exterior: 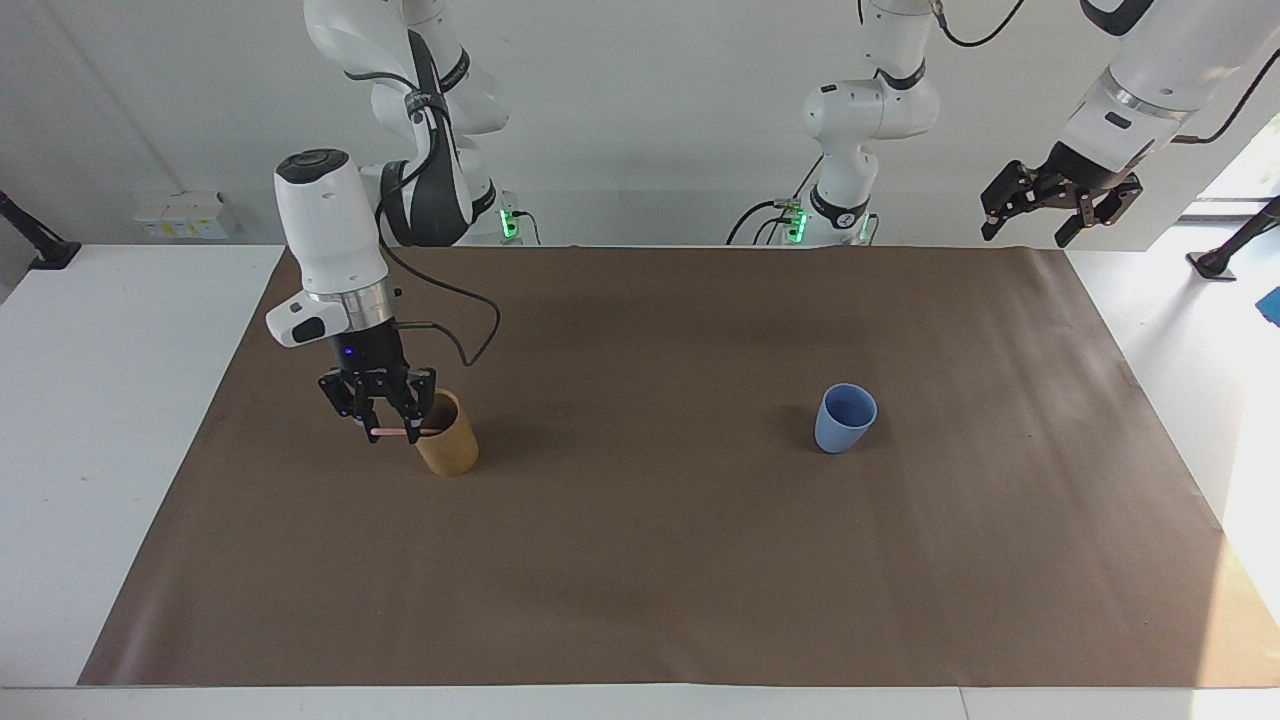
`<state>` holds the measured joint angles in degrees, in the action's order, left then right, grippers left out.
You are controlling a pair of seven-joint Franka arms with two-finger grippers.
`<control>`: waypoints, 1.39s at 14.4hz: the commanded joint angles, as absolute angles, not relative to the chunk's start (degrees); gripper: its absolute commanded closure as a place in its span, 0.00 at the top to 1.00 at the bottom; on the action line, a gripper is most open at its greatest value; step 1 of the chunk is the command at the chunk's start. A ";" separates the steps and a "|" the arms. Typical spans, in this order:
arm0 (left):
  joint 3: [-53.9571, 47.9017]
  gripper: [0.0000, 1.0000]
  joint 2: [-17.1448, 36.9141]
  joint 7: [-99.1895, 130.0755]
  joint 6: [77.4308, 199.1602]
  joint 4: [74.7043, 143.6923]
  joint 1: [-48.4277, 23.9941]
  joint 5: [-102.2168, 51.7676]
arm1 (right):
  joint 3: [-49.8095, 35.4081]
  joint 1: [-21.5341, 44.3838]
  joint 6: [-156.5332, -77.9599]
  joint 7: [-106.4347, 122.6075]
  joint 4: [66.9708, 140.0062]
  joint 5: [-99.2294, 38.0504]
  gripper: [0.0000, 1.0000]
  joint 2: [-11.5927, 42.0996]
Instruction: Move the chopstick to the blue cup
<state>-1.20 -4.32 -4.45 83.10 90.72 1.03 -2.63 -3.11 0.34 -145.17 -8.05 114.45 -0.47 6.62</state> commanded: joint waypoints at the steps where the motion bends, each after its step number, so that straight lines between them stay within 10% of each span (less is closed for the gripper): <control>1: -1.49 1.00 -5.36 1.40 91.36 100.24 -2.52 -2.46 | -3.25 0.18 -146.69 -7.03 115.93 -0.09 0.00 5.54; 7: -1.49 1.00 -2.73 6.23 113.88 115.74 -9.75 -2.55 | -3.78 0.18 -145.11 -7.82 114.79 -0.18 0.00 2.64; 20: -1.49 1.00 9.31 8.17 130.60 117.15 -10.81 -2.55 | -3.16 -0.09 -123.48 -7.82 101.69 0.53 0.00 -0.09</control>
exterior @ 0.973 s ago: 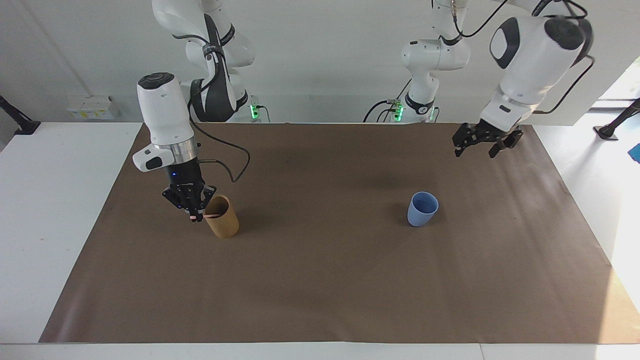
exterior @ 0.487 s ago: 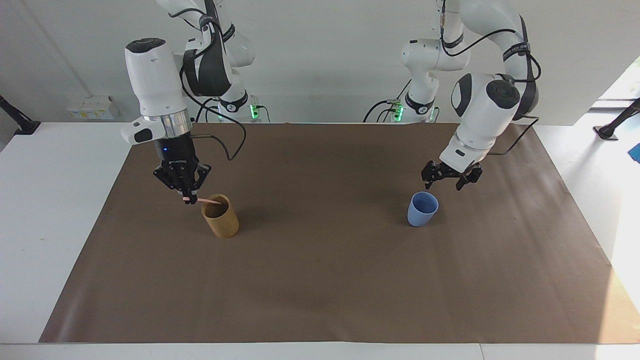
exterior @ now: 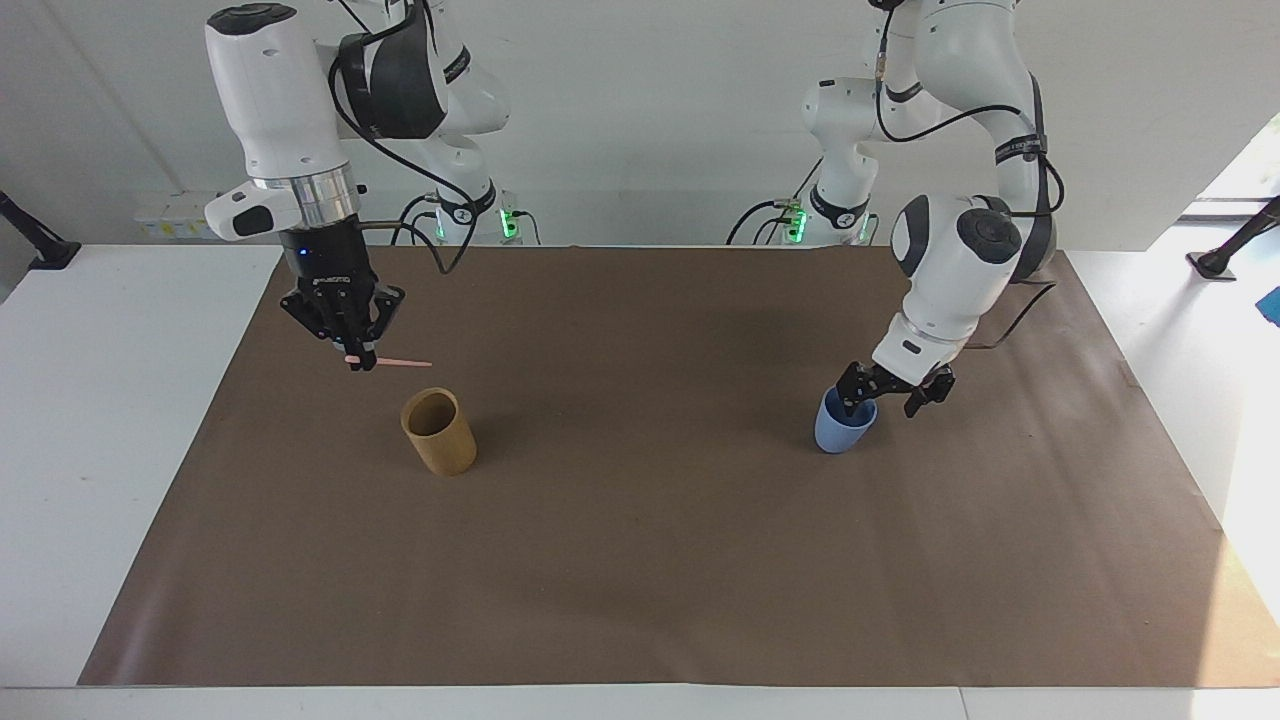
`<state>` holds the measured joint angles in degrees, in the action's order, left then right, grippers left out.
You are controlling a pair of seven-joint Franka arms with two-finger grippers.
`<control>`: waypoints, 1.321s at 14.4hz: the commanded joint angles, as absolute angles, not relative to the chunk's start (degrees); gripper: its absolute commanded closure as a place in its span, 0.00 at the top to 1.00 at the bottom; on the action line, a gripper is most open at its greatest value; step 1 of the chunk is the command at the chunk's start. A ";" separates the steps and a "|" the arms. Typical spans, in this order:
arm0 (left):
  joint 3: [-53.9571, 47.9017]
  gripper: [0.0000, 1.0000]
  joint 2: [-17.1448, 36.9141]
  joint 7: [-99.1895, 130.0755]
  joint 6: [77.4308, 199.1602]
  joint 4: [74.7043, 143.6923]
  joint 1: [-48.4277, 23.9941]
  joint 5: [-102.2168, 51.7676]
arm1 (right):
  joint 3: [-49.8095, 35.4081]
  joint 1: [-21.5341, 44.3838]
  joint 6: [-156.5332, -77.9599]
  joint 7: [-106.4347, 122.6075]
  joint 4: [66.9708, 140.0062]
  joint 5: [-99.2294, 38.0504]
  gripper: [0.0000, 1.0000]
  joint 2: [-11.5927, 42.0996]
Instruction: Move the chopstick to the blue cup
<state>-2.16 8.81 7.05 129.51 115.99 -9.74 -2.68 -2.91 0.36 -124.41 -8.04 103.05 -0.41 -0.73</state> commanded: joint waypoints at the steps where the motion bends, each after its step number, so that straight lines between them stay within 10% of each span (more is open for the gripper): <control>1: -1.49 1.00 9.32 8.17 130.69 117.68 -10.81 -2.55 | -3.25 -0.09 -123.57 -7.82 101.69 0.53 0.00 -0.09; 2: -1.49 0.91 9.40 8.17 130.78 117.60 -10.81 -2.55 | -3.34 -0.09 -123.57 -7.82 101.69 0.53 0.00 0.00; 5: -1.49 0.00 9.23 8.26 129.73 117.60 -10.72 -2.55 | -3.43 -0.35 -123.84 -7.73 101.78 0.44 0.00 -0.09; 19: -2.37 0.00 10.80 31.71 126.46 108.98 -25.65 -3.43 | -2.81 -0.70 -123.31 -6.94 101.78 -0.09 0.00 -0.17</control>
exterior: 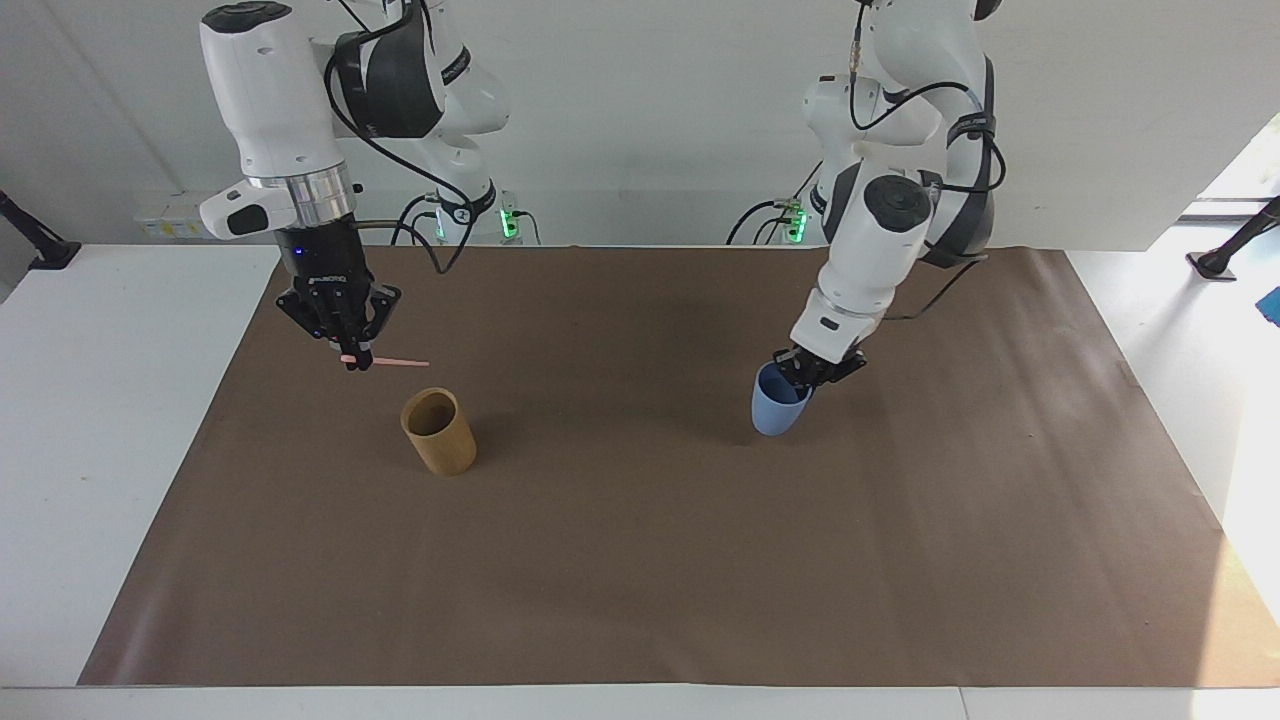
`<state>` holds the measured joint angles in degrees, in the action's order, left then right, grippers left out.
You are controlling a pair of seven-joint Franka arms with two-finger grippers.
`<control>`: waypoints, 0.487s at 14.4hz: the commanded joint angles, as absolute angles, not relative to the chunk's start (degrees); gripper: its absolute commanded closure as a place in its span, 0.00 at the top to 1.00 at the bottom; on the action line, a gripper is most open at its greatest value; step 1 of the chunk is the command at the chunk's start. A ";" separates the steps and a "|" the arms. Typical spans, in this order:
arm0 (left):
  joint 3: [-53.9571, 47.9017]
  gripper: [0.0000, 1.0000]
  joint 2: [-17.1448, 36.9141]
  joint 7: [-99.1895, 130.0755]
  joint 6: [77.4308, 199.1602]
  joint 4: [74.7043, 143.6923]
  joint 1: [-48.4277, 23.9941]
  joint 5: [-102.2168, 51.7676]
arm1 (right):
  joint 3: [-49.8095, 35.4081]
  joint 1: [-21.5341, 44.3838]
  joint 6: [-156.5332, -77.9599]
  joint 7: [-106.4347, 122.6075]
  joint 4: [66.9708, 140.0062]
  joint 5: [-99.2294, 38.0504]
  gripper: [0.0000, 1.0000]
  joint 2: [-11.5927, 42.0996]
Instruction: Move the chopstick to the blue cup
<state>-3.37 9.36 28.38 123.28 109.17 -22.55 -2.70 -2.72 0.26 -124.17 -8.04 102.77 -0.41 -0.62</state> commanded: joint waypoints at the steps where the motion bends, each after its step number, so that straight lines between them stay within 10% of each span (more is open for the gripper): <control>1: -2.37 0.00 11.25 32.60 127.61 108.90 -26.62 -3.51 | -2.81 -1.66 -123.14 -6.86 101.86 0.00 0.00 -0.18; 7: -2.37 0.00 14.85 40.60 133.15 107.76 -32.69 -4.83 | -2.81 -2.11 -123.13 -6.86 101.95 0.00 0.00 -0.44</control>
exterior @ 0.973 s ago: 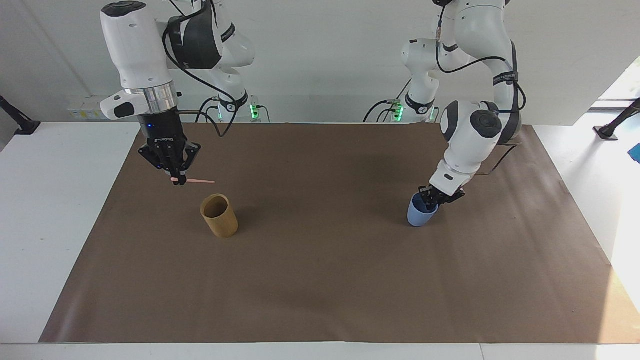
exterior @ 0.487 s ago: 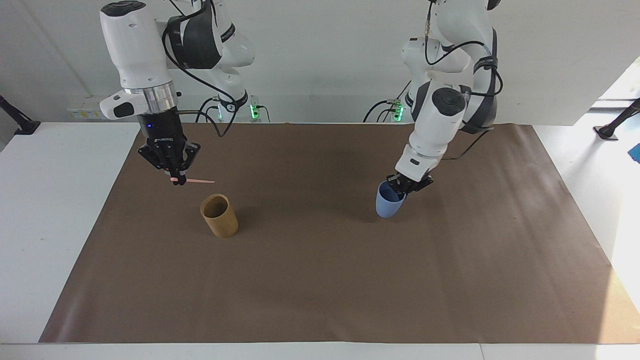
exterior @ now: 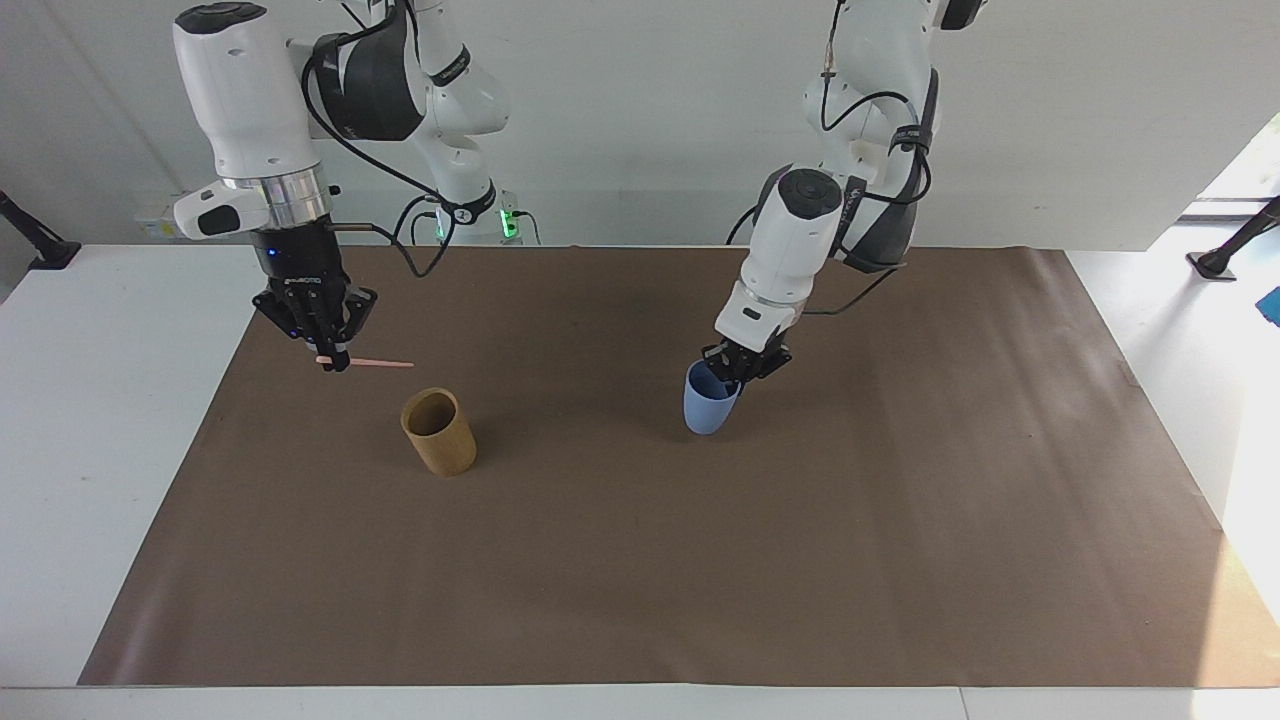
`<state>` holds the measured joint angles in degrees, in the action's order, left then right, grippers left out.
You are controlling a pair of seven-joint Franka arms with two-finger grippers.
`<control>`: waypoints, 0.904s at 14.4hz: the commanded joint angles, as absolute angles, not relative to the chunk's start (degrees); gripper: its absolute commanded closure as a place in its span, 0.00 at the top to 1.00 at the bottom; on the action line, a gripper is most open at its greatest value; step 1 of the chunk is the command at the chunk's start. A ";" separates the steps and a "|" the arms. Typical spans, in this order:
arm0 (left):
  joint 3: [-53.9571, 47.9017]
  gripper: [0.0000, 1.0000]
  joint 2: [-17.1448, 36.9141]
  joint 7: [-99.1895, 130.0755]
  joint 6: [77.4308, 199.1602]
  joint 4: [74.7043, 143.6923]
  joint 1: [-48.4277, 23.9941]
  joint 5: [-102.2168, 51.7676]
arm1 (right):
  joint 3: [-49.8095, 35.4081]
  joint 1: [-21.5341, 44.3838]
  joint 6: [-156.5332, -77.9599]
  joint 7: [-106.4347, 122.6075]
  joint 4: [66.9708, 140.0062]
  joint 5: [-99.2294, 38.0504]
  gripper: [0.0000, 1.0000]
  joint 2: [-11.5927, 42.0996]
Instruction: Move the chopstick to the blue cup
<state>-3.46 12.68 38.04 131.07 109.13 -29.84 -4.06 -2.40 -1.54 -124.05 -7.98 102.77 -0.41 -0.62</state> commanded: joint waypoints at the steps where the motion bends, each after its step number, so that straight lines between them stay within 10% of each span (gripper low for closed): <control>1: -2.37 0.00 14.94 40.69 133.33 107.75 -32.70 -4.92 | -2.81 -2.11 -123.13 -6.86 101.95 0.00 0.00 -0.35; 13: -2.20 0.09 16.43 39.64 134.82 108.02 -32.43 -3.96 | -3.69 -1.32 -123.05 -6.77 101.69 0.09 0.00 -0.35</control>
